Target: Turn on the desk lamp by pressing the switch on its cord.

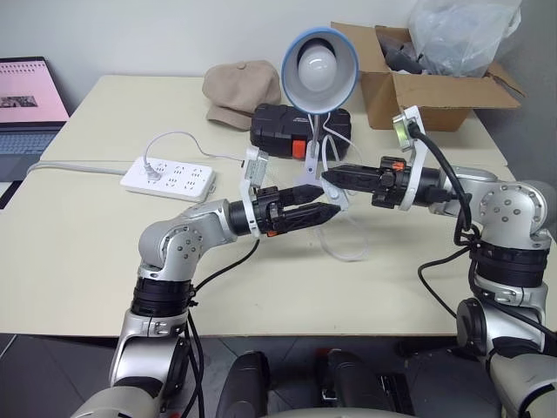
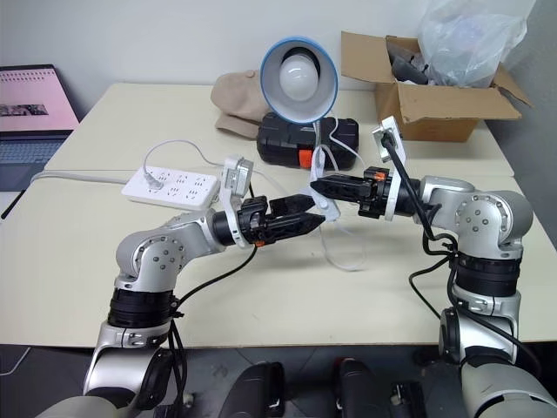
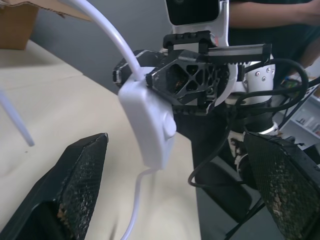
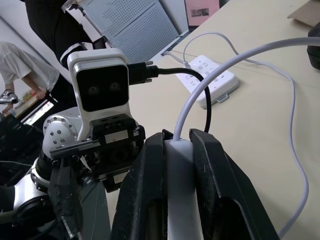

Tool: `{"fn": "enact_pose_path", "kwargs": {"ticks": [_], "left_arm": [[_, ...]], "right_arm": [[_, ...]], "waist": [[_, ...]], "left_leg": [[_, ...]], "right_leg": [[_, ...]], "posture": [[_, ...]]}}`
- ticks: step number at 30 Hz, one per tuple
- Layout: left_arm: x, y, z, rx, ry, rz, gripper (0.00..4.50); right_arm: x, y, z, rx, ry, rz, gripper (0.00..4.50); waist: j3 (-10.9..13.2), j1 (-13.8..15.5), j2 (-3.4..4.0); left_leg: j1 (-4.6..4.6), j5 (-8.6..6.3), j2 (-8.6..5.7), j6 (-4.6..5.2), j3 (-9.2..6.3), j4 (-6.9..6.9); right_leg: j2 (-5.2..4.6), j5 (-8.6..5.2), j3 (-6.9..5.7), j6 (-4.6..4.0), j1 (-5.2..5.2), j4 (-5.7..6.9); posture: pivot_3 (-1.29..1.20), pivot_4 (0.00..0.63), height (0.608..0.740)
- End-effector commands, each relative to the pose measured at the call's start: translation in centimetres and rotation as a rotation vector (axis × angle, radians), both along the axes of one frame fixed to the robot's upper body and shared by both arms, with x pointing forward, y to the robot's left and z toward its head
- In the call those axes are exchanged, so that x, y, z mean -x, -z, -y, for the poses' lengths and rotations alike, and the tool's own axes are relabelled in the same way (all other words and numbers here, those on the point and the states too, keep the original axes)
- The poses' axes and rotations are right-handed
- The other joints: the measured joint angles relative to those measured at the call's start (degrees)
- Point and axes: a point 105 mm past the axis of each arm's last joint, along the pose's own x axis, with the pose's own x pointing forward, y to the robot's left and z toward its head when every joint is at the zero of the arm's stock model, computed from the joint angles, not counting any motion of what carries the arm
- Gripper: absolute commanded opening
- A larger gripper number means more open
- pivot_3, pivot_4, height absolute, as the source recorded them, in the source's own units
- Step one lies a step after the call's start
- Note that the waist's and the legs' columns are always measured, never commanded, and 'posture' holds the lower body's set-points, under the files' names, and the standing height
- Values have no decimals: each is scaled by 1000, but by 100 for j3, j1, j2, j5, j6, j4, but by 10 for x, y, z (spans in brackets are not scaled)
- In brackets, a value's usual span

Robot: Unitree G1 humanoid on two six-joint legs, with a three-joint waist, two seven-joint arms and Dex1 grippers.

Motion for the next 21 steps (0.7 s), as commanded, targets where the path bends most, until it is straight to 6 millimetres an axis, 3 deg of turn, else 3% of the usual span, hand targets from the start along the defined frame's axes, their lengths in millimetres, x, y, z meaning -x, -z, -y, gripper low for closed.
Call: {"fn": "enact_pose_path", "kwargs": {"ticks": [1,21], "left_arm": [[5,-13,6,50,36,25,4500],[9,-16,7,129,60,-29,4500]], "right_arm": [[9,-15,-1,-25,-27,51,379],[17,-29,1,-104,-76,-2,379]], "waist": [[0,1,0],[0,-1,0]], "left_leg": [[0,0,0,0,0,0],[0,0,0,1,-2,0]], "right_leg": [[0,0,0,0,0,0],[2,0,-1,0,0,0]], "posture": [[0,150,740],[0,150,740]]}}
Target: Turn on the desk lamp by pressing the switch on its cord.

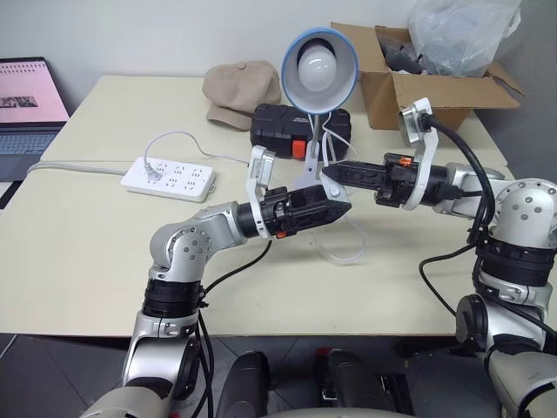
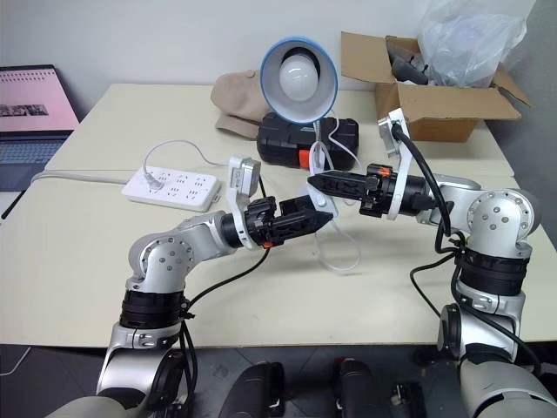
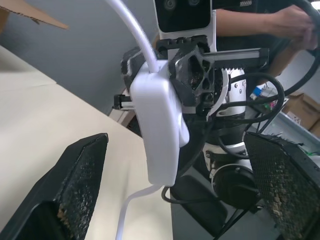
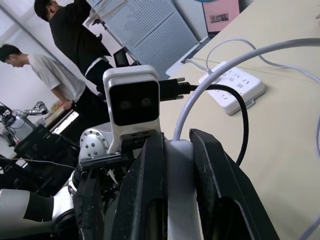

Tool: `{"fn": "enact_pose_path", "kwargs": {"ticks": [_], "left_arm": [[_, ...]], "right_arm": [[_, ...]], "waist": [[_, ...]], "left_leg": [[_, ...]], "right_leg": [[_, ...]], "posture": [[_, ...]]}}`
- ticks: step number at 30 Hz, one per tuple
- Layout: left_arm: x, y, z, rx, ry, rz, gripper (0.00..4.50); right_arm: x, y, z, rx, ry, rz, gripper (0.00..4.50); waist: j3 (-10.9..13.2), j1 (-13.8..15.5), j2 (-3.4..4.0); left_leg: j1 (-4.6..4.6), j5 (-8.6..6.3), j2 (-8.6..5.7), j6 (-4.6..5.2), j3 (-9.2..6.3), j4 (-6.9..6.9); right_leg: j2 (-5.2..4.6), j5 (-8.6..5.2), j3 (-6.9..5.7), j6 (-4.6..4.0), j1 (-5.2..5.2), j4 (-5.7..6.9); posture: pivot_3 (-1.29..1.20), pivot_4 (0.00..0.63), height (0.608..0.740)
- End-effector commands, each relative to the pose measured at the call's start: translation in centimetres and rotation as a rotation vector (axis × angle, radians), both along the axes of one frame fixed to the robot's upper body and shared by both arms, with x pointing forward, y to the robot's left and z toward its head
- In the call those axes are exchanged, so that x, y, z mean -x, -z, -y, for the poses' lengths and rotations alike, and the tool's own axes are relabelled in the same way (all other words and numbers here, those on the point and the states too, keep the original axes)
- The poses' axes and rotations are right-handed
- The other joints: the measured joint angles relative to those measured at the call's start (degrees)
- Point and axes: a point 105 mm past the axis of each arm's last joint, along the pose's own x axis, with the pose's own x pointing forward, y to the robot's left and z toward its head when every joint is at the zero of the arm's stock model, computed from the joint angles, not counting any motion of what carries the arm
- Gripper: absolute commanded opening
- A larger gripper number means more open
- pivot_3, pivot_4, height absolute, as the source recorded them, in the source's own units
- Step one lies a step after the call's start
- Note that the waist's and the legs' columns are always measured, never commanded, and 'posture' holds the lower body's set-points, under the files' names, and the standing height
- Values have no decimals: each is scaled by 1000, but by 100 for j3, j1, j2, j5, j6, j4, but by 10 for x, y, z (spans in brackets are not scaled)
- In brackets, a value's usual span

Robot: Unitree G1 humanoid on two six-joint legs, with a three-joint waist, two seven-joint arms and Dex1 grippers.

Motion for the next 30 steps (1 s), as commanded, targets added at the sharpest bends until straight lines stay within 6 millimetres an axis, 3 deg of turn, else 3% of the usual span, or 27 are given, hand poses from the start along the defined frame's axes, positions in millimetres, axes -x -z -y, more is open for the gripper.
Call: {"fn": "enact_pose_path", "kwargs": {"ticks": [1,6,24,30], "left_arm": [[3,-11,-1,44,19,20,4500],[6,-11,0,48,37,19,4500],[5,-8,4,57,45,13,1263],[4,-7,3,58,38,11,509]], "right_arm": [[5,-15,0,-18,-17,53,379],[5,-16,-1,-15,-18,52,379],[6,-16,-2,-5,-28,51,379],[6,-15,-2,-4,-31,48,379]], "waist": [[0,0,0],[0,0,0],[0,0,0],[0,0,0]], "left_leg": [[0,0,0,0,0,0],[0,0,-1,0,1,0],[0,0,0,0,0,-1],[-1,0,-1,0,1,-1]], "right_leg": [[0,0,0,0,0,0],[0,0,0,0,0,0],[0,0,0,0,0,-1],[0,0,0,1,0,-3]], "posture": [[0,150,740],[0,150,740],[0,150,740],[0,150,740]]}}
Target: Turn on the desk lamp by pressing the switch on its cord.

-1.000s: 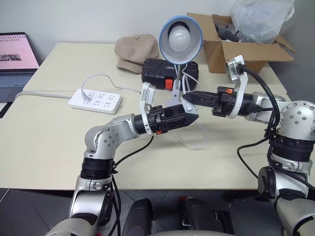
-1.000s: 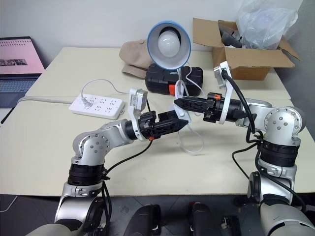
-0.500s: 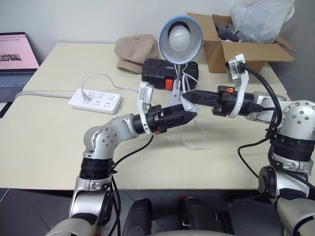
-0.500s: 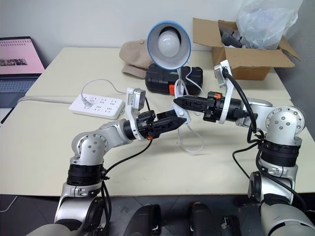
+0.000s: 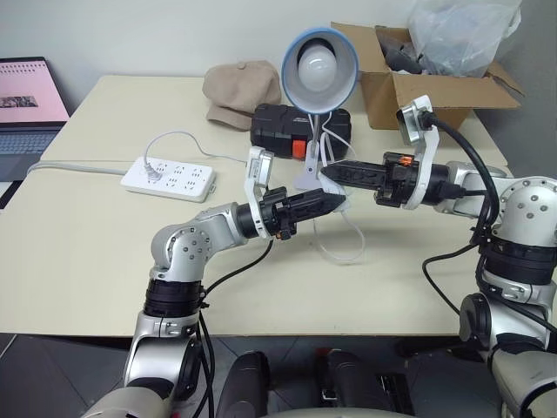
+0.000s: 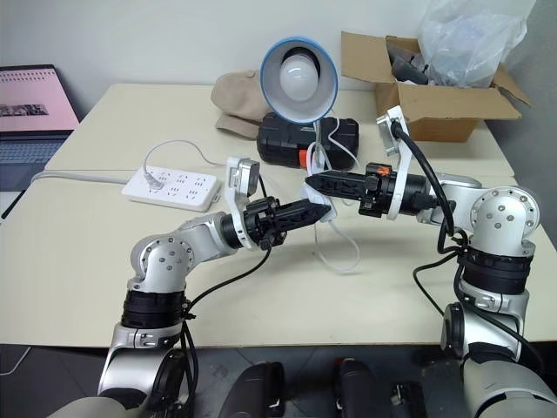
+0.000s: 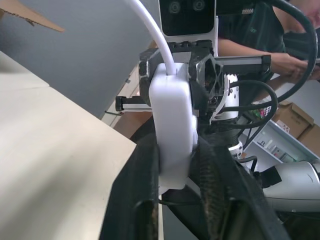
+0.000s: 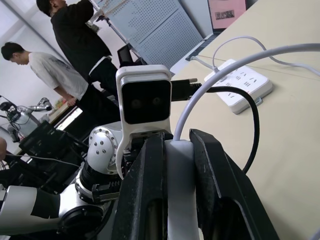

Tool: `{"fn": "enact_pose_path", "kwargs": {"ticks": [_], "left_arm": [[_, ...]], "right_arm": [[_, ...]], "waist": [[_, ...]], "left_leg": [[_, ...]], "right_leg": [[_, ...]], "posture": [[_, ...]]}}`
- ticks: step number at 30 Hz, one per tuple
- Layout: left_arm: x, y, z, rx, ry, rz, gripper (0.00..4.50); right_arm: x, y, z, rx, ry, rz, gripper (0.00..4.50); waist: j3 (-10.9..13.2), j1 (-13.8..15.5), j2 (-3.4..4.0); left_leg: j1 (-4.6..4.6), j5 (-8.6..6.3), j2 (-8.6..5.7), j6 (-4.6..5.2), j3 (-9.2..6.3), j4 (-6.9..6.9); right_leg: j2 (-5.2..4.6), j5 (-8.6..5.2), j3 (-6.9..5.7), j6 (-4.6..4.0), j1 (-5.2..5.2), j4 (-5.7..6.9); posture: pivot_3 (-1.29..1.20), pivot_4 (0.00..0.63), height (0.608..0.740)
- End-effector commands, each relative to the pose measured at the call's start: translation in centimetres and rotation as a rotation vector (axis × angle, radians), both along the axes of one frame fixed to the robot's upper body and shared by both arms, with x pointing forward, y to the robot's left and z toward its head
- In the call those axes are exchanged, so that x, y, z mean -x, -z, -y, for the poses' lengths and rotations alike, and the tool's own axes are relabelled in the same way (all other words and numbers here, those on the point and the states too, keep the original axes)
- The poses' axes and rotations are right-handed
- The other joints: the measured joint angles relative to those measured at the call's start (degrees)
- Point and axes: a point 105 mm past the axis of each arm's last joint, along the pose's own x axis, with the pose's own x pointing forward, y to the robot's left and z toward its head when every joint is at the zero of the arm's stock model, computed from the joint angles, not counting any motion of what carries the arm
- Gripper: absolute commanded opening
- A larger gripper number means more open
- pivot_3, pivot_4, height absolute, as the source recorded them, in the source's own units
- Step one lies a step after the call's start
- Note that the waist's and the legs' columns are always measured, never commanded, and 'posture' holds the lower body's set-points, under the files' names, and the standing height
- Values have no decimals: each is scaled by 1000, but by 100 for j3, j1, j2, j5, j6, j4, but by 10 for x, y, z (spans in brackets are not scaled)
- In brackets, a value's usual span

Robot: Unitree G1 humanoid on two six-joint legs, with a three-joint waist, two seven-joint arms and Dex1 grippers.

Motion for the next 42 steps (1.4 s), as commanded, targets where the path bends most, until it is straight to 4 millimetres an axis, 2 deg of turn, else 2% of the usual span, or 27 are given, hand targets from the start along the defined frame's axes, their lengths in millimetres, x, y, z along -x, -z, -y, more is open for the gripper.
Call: {"fn": "enact_pose_path", "kwargs": {"ticks": [1,11,13,22,26,28,31,35,42], "left_arm": [[3,-7,1,24,9,34,497],[4,-8,-2,36,9,20,477],[2,-7,-2,26,-2,24,1178],[8,-3,-8,-1,21,35,2764],[13,7,-16,-109,5,113,3512],[14,15,-22,-209,-31,217,3883],[14,22,-32,-354,-88,409,4416],[14,28,-47,-537,-137,690,4500],[25,22,-61,-577,-137,733,4500]], "right_arm": [[2,-13,0,-10,-9,52,379],[2,-12,0,-12,-14,51,378],[2,-12,0,-12,-14,49,378],[-1,-12,0,-25,0,40,377],[-5,-12,4,-51,38,11,377],[-8,-10,7,-64,70,-17,377],[-11,0,14,-65,135,-66,377],[-21,21,26,-26,266,-129,377],[-46,69,38,121,464,-194,377]], "waist": [[0,0,0],[0,0,0],[0,0,0],[0,-1,0],[0,-21,1],[0,-23,1],[1,-15,2],[1,12,2],[2,34,3]], "left_leg": [[0,0,0,0,0,0],[0,0,1,0,-1,-1],[0,0,1,0,-1,-1],[0,0,1,0,-1,-2],[0,0,3,0,-1,-4],[0,0,5,0,-1,-5],[0,0,4,0,1,-7],[-1,0,1,0,6,-10],[-3,-1,4,1,12,-12]], "right_leg": [[0,0,0,0,0,0],[0,0,0,0,0,0],[0,0,0,0,0,-1],[0,0,-1,0,0,-1],[0,0,0,0,-1,-2],[1,0,-1,0,-2,-2],[0,0,0,-1,-3,-4],[-4,0,3,-1,-3,-7],[-5,-1,8,-1,-11,-10]], "posture": [[0,150,740],[0,150,740],[0,150,740],[0,150,740],[0,150,740],[0,150,740],[0,150,740],[0,150,740],[0,150,740]]}}
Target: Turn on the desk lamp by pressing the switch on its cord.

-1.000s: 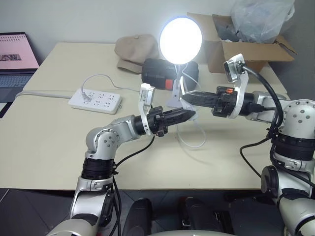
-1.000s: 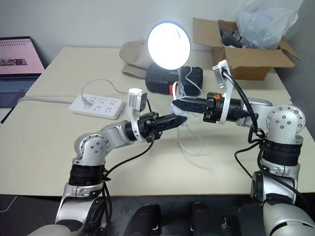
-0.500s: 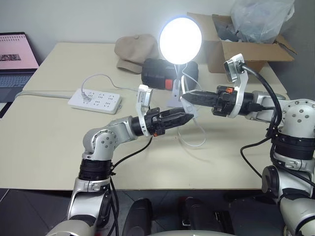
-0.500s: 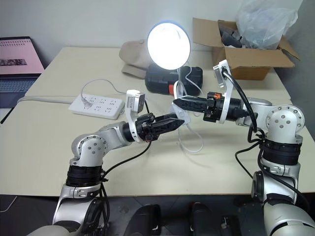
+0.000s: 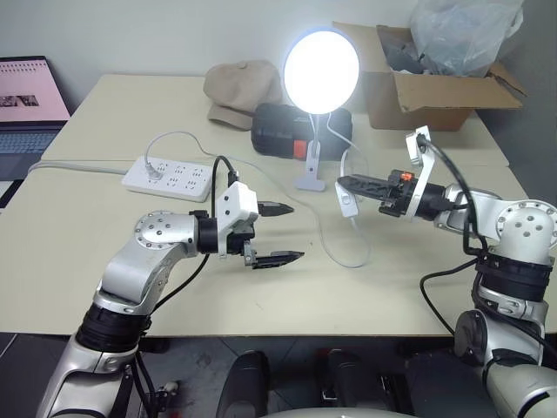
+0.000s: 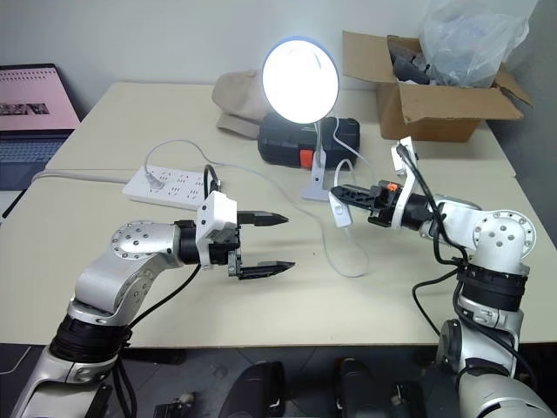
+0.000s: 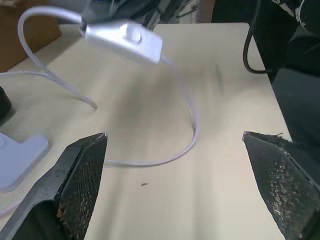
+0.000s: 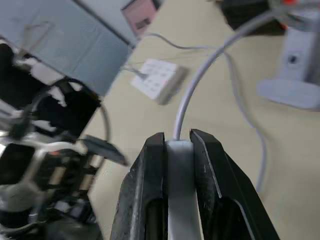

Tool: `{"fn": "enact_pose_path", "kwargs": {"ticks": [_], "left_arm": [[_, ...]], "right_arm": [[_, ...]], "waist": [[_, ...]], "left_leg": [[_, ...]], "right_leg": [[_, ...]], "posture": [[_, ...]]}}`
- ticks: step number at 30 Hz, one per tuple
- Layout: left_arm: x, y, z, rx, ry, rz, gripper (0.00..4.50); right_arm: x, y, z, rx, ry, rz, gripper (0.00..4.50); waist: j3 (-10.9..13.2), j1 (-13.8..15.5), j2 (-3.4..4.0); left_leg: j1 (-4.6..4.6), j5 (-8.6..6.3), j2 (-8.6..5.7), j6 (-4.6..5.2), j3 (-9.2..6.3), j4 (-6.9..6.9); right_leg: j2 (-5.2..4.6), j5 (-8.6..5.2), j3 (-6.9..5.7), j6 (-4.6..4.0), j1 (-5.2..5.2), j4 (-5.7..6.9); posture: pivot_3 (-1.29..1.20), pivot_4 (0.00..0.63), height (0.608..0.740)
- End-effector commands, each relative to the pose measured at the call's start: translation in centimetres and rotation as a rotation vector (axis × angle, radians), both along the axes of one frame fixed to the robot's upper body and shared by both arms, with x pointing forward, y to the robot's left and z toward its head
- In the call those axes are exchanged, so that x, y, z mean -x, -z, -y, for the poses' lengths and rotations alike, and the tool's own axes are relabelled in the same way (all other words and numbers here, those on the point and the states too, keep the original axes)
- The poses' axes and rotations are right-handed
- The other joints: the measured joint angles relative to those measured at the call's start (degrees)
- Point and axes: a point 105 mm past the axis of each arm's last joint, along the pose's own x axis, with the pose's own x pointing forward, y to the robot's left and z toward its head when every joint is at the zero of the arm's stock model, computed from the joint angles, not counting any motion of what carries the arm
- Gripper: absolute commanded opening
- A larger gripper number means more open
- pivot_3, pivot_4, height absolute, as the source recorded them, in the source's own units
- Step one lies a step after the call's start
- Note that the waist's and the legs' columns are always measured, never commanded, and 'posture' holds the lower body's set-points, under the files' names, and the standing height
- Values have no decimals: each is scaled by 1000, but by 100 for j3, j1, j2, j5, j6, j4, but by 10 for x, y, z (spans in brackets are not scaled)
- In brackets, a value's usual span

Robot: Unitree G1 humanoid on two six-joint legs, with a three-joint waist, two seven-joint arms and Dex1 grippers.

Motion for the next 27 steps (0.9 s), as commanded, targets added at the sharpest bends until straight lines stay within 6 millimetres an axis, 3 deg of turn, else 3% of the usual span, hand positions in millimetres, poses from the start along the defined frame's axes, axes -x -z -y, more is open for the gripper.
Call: {"fn": "enact_pose_path", "kwargs": {"ticks": [1,8,10,11,17,23,25,27], "left_arm": [[15,-9,-3,-20,43,29,4500],[21,-4,-7,-38,38,12,4500],[22,-5,-7,-34,30,18,4500],[21,-5,-7,-34,25,24,4500],[10,-7,-9,-10,-41,72,4500],[-13,-16,-14,14,-147,156,4500],[-14,-13,-16,-9,-153,146,4500],[-12,-12,-16,-17,-143,141,4500]], "right_arm": [[-21,14,6,80,127,9,377],[-50,44,8,184,265,-30,377],[-53,49,7,193,273,-38,1078],[-54,50,7,194,275,-39,1106],[-62,50,14,184,339,-31,2523],[-55,29,13,123,294,22,3744],[-51,21,16,105,276,40,4256],[-45,13,20,95,256,54,4486]], "waist": [[0,-8,0],[0,-26,1],[0,-17,0],[0,-9,1],[0,10,1],[1,24,2],[1,25,2],[1,25,2]], "left_leg": [[0,0,0,0,-1,0],[-1,0,1,0,-2,1],[-1,0,0,0,-1,1],[-2,0,0,0,0,1],[-2,0,1,0,0,1],[-2,0,1,0,-1,2],[-2,0,1,0,0,1],[-2,0,1,0,2,0]], "right_leg": [[1,0,0,0,0,0],[4,0,0,1,-2,1],[4,0,0,1,-2,1],[3,-1,0,1,-2,0],[3,-1,0,1,-2,1],[4,0,-1,1,-2,3],[4,0,0,1,-2,2],[4,-1,1,1,-2,2]], "posture": [[0,150,740],[0,150,740],[0,150,740],[0,150,740],[0,150,740],[0,150,740],[0,150,740],[0,150,740]]}}
